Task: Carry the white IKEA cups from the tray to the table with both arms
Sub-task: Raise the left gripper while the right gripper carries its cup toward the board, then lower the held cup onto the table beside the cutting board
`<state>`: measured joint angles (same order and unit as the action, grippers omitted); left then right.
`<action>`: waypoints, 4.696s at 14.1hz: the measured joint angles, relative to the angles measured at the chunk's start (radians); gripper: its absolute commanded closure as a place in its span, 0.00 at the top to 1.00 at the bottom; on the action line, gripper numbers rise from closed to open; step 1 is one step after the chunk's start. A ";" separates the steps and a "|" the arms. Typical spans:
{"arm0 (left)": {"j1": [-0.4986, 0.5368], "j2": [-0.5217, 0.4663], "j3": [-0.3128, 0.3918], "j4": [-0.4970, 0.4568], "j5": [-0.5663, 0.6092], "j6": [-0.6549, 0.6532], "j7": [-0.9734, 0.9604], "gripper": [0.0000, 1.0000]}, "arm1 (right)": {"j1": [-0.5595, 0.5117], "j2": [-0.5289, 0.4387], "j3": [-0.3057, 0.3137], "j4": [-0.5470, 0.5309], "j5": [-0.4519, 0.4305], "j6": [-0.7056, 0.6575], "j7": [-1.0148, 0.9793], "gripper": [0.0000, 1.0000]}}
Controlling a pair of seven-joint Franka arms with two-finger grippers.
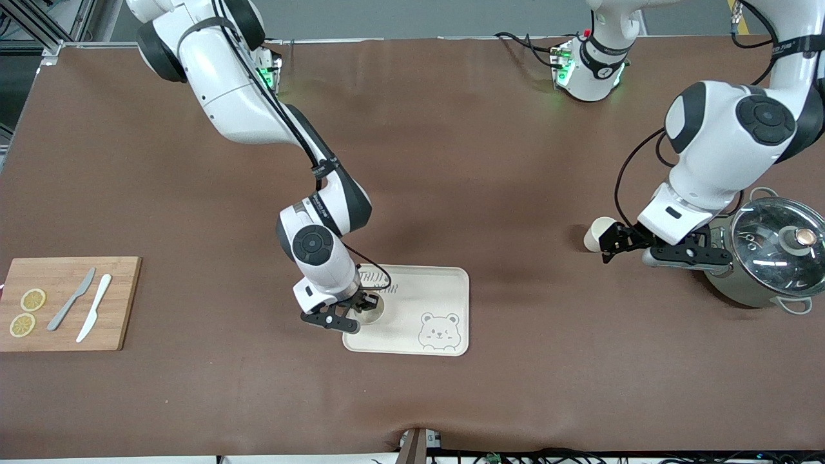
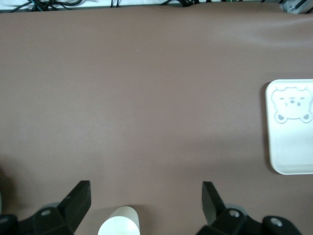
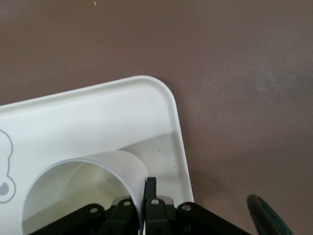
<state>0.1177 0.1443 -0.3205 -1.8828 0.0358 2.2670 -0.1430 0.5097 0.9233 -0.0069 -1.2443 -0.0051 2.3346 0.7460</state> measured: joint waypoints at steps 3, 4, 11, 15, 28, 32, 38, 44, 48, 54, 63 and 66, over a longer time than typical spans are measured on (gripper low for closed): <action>-0.043 0.001 0.027 0.116 0.000 -0.140 -0.007 1.00 | -0.001 -0.012 -0.001 0.007 0.000 -0.015 0.001 0.00; -0.068 0.001 0.053 0.146 0.000 -0.174 -0.008 1.00 | -0.001 -0.019 -0.001 0.007 0.000 -0.028 0.001 0.00; -0.136 0.002 0.152 0.304 -0.001 -0.358 -0.007 1.00 | -0.047 -0.111 -0.009 0.017 0.000 -0.195 -0.023 0.00; -0.166 0.002 0.215 0.351 -0.013 -0.436 0.027 1.00 | -0.129 -0.192 -0.009 0.018 0.000 -0.334 -0.156 0.00; -0.186 -0.040 0.226 0.374 -0.019 -0.711 0.130 1.00 | -0.427 -0.438 -0.010 -0.283 0.006 -0.338 -0.707 0.00; -0.186 -0.040 0.238 0.375 -0.034 -0.710 0.129 1.00 | -0.511 -0.443 -0.010 -0.389 0.074 -0.196 -0.889 0.00; -0.189 -0.039 0.239 0.388 -0.034 -0.707 0.095 1.00 | -0.541 -0.440 -0.001 -0.520 0.112 0.006 -0.940 0.00; -0.192 -0.034 0.240 0.390 -0.034 -0.706 0.089 1.00 | -0.535 -0.432 0.010 -0.611 0.119 0.146 -0.940 0.00; -0.192 -0.034 0.241 0.391 -0.034 -0.706 0.089 1.00 | -0.535 -0.400 0.011 -0.620 0.119 0.207 -0.940 0.00; -0.192 -0.034 0.244 0.392 -0.034 -0.706 0.091 1.00 | -0.532 -0.351 0.014 -0.624 0.119 0.281 -0.940 0.00; -0.192 -0.025 0.246 0.392 -0.004 -0.671 0.105 1.00 | -0.532 -0.319 0.024 -0.625 0.119 0.347 -0.940 0.00; -0.192 -0.025 0.246 0.392 -0.004 -0.669 0.105 1.00 | -0.532 -0.316 0.024 -0.625 0.119 0.350 -0.940 0.09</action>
<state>-0.0744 0.1197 -0.0743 -1.4911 0.0322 1.5984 -0.0380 -0.0226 0.6071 0.0172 -1.8693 0.1136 2.6850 -0.1940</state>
